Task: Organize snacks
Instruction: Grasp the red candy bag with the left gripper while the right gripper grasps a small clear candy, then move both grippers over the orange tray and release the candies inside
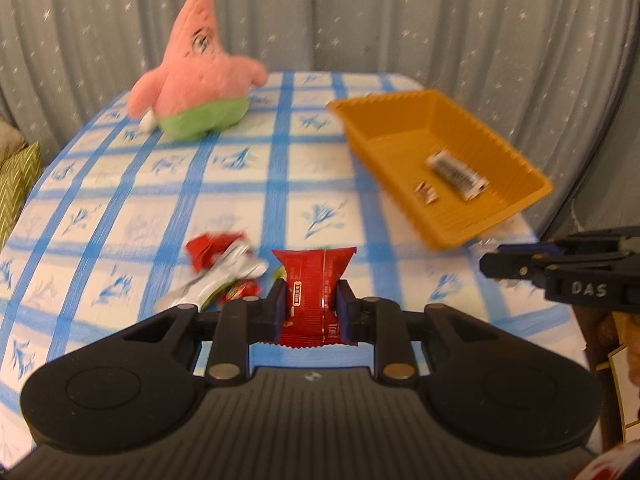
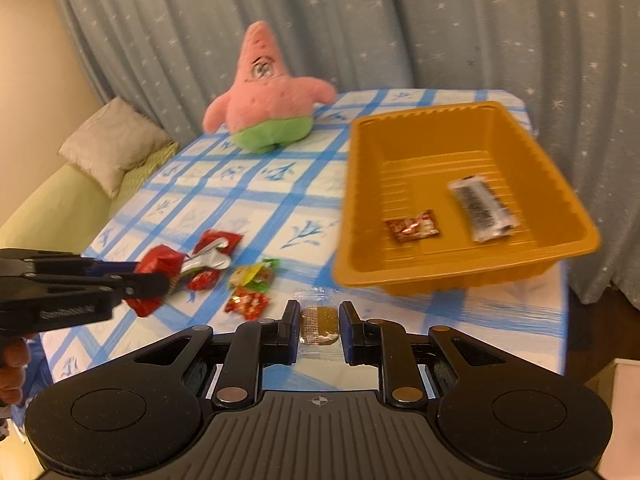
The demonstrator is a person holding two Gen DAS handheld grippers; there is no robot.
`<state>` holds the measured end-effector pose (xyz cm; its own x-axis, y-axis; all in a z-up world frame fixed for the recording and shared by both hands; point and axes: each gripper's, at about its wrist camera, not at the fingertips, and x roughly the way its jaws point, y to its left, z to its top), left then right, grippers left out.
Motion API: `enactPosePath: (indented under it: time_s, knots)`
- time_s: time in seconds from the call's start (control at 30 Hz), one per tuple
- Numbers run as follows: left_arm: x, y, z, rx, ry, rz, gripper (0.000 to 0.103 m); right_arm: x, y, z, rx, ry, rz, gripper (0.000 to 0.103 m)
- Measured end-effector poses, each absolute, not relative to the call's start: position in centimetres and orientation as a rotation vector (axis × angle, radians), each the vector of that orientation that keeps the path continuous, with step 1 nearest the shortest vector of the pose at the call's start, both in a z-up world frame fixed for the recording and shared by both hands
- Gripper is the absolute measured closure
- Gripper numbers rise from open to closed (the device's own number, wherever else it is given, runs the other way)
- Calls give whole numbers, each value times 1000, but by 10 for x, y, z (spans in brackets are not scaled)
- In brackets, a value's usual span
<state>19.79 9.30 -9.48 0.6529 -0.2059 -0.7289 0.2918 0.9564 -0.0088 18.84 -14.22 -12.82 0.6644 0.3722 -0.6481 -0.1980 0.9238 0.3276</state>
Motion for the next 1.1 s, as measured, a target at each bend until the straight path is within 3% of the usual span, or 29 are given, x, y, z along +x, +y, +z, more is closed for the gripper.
enactPosePath:
  time_s: [0.57, 1.1]
  knots:
    - [243, -17, -77, 102, 761, -383, 80, 211, -239, -101, 285, 692, 193, 82]
    - [286, -66, -111, 107, 833, -372, 80, 255, -272, -113, 291, 711, 208, 82]
